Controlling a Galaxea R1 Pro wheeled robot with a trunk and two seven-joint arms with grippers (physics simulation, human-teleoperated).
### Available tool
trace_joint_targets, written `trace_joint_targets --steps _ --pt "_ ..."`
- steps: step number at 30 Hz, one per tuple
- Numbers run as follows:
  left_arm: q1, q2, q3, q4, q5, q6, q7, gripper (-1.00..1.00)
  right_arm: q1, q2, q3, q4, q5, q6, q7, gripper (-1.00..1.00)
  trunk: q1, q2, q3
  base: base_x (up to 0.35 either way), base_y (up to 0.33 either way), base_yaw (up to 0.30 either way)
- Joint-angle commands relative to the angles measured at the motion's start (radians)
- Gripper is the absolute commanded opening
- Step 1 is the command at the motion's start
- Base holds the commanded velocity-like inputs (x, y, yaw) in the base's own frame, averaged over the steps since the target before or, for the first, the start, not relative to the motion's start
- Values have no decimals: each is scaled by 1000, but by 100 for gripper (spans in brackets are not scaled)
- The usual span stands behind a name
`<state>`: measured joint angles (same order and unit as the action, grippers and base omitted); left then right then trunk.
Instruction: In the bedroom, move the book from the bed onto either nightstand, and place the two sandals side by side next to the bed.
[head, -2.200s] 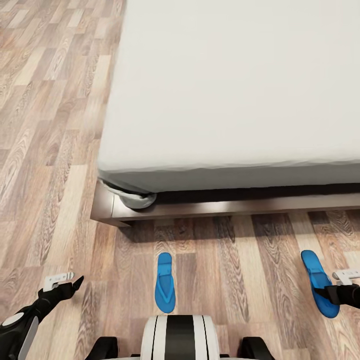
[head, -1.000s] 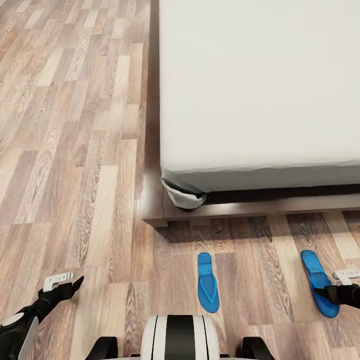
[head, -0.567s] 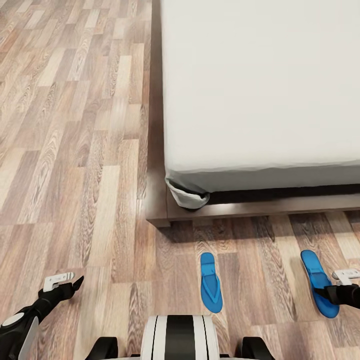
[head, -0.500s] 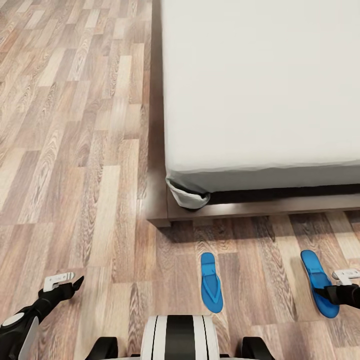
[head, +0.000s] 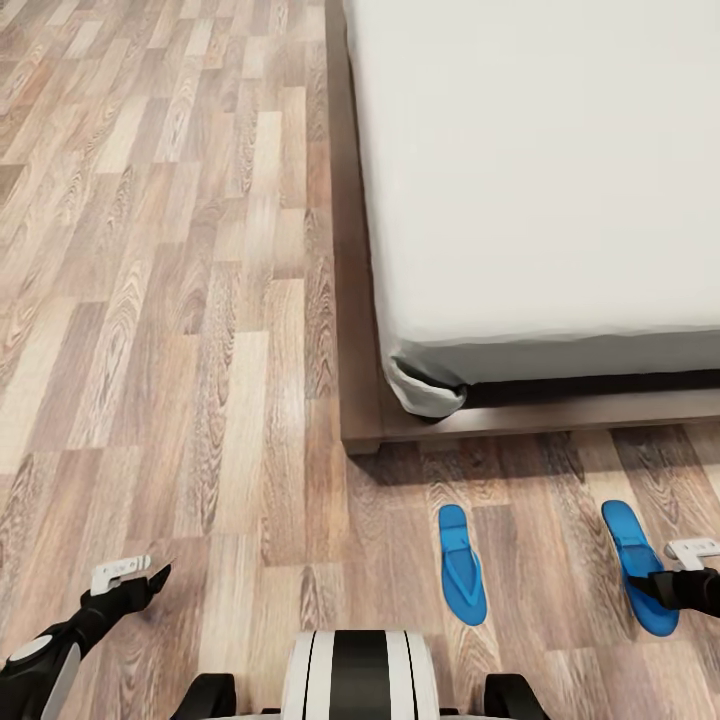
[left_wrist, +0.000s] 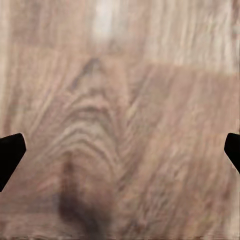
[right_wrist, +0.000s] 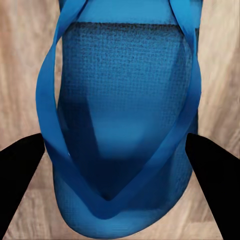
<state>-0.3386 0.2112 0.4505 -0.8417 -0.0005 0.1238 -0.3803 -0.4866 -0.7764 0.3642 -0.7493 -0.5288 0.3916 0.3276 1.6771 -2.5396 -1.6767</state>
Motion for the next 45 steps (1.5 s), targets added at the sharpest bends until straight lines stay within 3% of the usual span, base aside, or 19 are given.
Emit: trace_joint_targets --steps 1,5,7,8,10,12,14,15,16,20,22,26,32,36,45 --pt "0 -1 3 7 0 7 -7 100 -1 -1 4 -1 -7 4 0 -100 0 0 -1 0 248 0" --pt "0 -4 1 20 2 -4 -9 100 -1 3 4 -1 -7 4 -1 -100 0 0 -1 0 245 0" --pt "0 -4 1 21 2 -10 -9 100 -1 24 4 -1 -6 4 0 -100 0 0 -1 0 241 0" --pt "0 -4 1 22 3 -18 -9 100 -1 60 4 -1 -3 4 0 -100 0 0 -1 0 238 0" --pt "0 -4 2 22 4 -23 -10 100 -1 91 4 1 0 4 -1 -100 0 0 -1 0 229 0" --pt "0 -2 4 21 5 -25 -39 100 -1 101 4 4 1 4 -1 -100 0 0 -1 0 197 0" --pt "0 0 6 17 5 -28 -123 100 -1 105 4 5 1 4 -1 -100 0 0 -1 0 170 0" --pt "0 2 12 14 4 -39 -201 100 -1 106 4 6 1 3 -1 -100 0 0 -1 0 150 0" --pt "0 3 18 13 4 -45 -222 100 -1 106 4 6 1 3 -1 -100 0 0 -1 0 146 0" --pt "0 12 114 -25 5 -95 -312 100 -1 107 4 7 1 3 -2 -100 0 0 -1 0 108 0" --pt "0 11 144 -85 5 -101 -331 100 -1 108 4 7 1 3 -2 -100 0 0 -1 0 82 0" --pt "0 12 160 -164 8 -98 -351 100 -1 108 4 7 1 3 -2 -100 0 0 -1 0 103 0" --pt "0 12 213 -259 9 -44 -370 100 -1 108 4 7 1 3 -3 -100 0 0 -1 8 152 0" --pt "0 5 233 -274 5 -36 -379 100 -1 108 4 7 1 3 -5 -100 0 0 -1 98 162 0" --pt "0 -21 237 -272 -2 -36 -379 100 -1 108 3 47 3 3 -5 -100 0 0 -1 61 18 0"
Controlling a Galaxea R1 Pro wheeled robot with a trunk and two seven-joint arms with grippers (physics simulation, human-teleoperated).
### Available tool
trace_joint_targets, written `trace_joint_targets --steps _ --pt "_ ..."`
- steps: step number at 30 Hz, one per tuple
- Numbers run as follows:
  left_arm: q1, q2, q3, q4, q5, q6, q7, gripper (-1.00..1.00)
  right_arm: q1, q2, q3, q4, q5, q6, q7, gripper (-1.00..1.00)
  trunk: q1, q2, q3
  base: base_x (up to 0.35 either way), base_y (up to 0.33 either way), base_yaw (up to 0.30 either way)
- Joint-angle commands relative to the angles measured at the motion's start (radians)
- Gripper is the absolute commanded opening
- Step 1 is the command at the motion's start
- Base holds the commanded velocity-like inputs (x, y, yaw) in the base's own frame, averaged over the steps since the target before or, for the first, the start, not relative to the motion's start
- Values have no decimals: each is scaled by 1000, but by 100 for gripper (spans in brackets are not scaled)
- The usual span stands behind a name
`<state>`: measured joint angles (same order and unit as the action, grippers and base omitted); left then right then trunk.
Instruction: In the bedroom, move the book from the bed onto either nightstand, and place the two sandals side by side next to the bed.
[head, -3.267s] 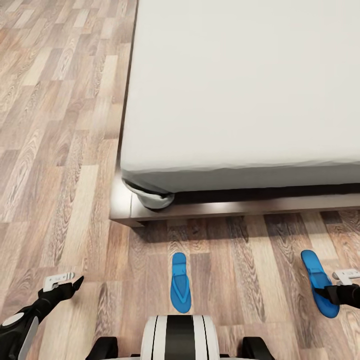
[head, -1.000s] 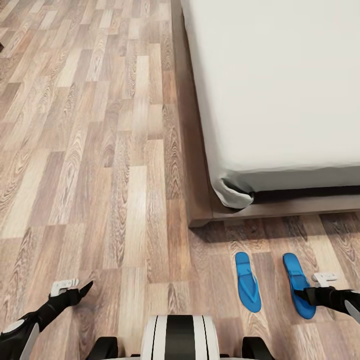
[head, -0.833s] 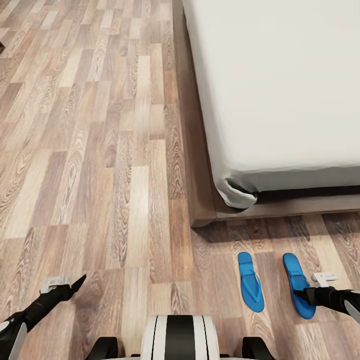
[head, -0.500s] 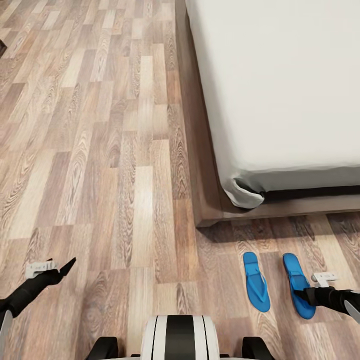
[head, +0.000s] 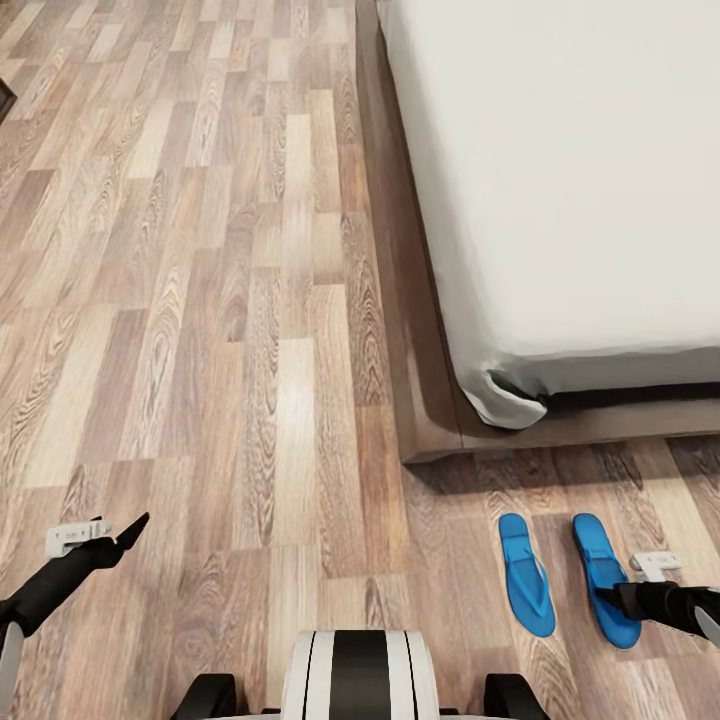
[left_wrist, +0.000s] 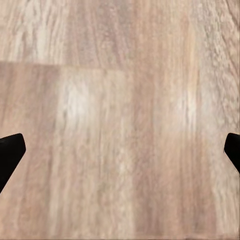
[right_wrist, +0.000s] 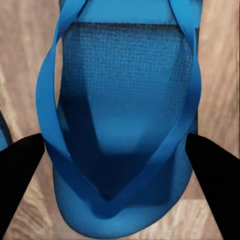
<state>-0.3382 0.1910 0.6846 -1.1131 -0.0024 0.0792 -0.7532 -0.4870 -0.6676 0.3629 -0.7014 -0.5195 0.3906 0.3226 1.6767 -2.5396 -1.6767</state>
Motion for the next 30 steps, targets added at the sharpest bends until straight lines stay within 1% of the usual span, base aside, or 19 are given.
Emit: trace_joint_targets --steps 1,5,30 --pt "-1 -4 3 -1 -1 8 -6 100 -1 -1 4 1 -7 4 0 -100 0 0 -1 253 1 0" --pt "-1 -8 3 -1 -1 8 -6 100 -1 -1 4 2 -7 4 0 -100 0 0 -1 146 0 0" --pt "-1 -8 3 -1 0 10 -6 100 -1 6 5 2 -5 4 0 -100 0 0 -1 29 12 0"
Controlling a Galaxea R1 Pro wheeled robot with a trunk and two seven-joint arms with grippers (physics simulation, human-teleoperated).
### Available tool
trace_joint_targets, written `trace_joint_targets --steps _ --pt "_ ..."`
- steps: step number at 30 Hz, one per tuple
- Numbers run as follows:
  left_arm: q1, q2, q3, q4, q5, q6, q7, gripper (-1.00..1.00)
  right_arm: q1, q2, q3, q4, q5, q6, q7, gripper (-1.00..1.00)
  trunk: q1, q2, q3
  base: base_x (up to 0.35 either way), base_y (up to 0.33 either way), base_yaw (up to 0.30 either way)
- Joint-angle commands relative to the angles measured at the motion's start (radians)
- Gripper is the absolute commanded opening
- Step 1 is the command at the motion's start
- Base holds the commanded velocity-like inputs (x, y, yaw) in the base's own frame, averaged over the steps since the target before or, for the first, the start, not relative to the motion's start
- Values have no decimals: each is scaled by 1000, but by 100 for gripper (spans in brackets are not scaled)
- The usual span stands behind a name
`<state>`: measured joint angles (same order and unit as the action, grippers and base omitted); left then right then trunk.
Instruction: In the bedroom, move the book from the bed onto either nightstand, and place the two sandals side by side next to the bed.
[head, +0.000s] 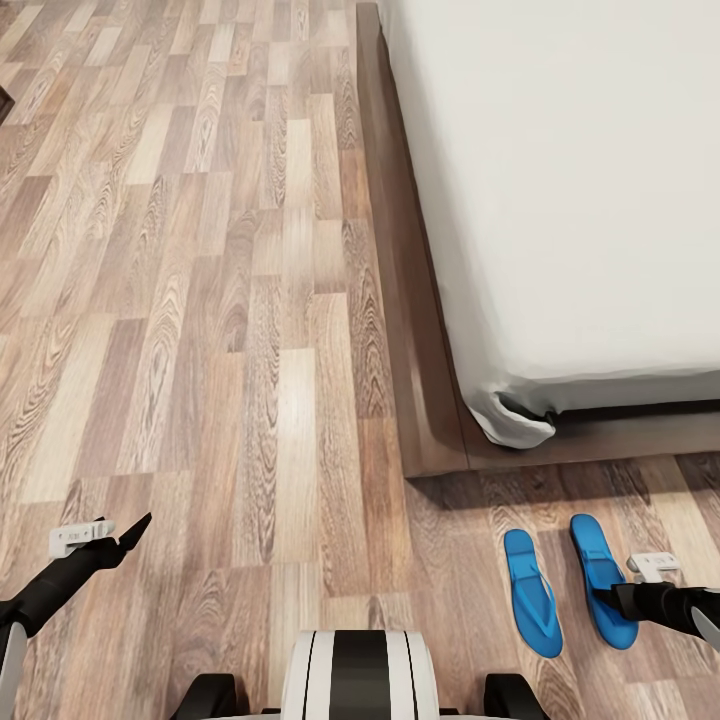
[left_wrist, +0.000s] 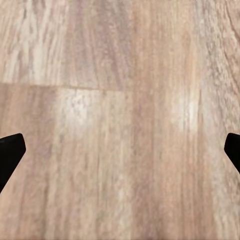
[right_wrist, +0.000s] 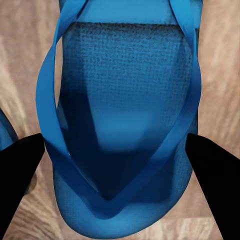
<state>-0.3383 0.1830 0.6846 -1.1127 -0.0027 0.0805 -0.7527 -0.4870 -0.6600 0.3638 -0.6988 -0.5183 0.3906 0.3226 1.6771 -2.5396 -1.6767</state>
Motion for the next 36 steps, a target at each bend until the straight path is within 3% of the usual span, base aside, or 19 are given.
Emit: trace_joint_targets --steps 1,10,25,36 --pt "-1 0 3 -1 0 8 -7 100 -1 -1 4 -1 -6 4 0 -100 0 0 -1 0 0 0" --pt "-1 0 3 -1 0 9 -6 100 -1 -1 4 -2 -6 4 0 -100 0 0 -1 0 0 0" --pt "-1 -1 3 -1 0 9 -5 100 -1 -1 4 -5 -6 4 -1 -100 7 -4 -59 0 0 0" --pt "-1 -2 2 -1 0 9 -5 100 -1 -1 4 -9 -5 -3 -1 -100 7 -4 -59 0 0 0"
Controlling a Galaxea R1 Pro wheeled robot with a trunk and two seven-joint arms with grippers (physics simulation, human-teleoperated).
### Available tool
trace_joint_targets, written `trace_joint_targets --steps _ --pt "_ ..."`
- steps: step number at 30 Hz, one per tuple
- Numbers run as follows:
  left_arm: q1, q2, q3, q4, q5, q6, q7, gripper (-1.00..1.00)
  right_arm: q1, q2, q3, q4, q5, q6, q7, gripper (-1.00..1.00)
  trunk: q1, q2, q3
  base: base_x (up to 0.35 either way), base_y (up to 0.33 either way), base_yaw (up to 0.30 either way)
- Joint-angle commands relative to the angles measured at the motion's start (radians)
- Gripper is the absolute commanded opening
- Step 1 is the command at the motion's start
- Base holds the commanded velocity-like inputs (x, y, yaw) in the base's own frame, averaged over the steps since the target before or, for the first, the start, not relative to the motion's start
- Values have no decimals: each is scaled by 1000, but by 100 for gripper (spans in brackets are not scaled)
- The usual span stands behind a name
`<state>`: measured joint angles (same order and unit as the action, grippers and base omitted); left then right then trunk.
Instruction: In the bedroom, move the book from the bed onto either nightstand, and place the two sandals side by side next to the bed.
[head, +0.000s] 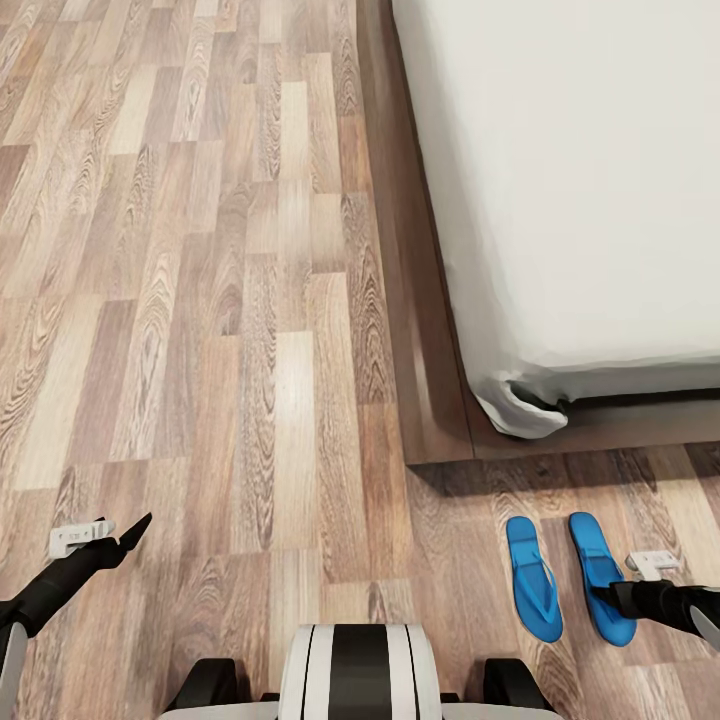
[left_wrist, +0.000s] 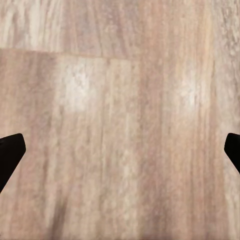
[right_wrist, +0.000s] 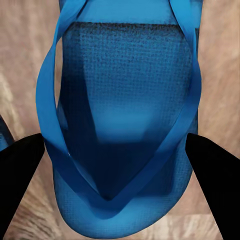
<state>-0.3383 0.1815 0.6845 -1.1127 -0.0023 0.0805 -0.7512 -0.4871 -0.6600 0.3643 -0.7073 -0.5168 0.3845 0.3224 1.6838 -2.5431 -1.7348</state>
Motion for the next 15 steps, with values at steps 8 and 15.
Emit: trace_joint_targets --steps 8,15 --pt "-1 -1 2 -1 0 8 -7 100 -1 -1 5 6 -6 -130 -1 -100 0 0 -1 0 0 0" --pt "-1 -1 2 0 1 8 -7 100 -1 0 5 6 -6 -140 -1 -100 0 0 -1 0 0 0"
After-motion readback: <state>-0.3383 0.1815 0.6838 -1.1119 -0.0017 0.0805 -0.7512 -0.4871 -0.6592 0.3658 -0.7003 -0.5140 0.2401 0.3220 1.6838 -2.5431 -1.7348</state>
